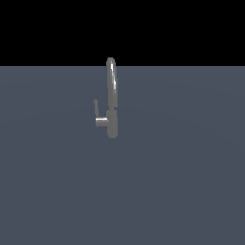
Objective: Turn on the faucet by rotating a designated handle.
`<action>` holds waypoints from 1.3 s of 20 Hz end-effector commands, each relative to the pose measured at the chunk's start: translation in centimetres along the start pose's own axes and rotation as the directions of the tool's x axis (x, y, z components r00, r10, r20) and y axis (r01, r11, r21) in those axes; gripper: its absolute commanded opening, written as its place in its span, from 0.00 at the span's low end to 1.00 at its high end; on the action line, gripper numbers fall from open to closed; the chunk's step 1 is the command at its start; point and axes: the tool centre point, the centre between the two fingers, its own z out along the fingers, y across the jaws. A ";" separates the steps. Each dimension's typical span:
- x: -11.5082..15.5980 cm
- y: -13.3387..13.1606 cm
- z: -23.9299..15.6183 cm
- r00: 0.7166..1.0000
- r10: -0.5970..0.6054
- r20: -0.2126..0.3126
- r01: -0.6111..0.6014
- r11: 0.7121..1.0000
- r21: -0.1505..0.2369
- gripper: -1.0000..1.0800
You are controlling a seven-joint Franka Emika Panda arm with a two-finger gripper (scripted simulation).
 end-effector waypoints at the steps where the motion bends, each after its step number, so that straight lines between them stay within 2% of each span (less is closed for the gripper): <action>1: 0.0 -0.4 -0.8 0.999 0.025 -0.027 -0.025 1.000 -0.004 0.00; 7: 0.0 -2.0 -3.5 0.986 0.114 -0.125 -0.117 0.993 -0.013 0.00; 12: 0.0 -4.4 -6.4 0.948 0.213 -0.236 -0.222 0.975 -0.015 0.00; 18: 0.2 -8.3 -9.1 0.867 0.328 -0.374 -0.356 0.935 -0.006 0.00; 26: 1.7 -14.2 -10.2 0.730 0.439 -0.524 -0.507 0.862 0.017 0.00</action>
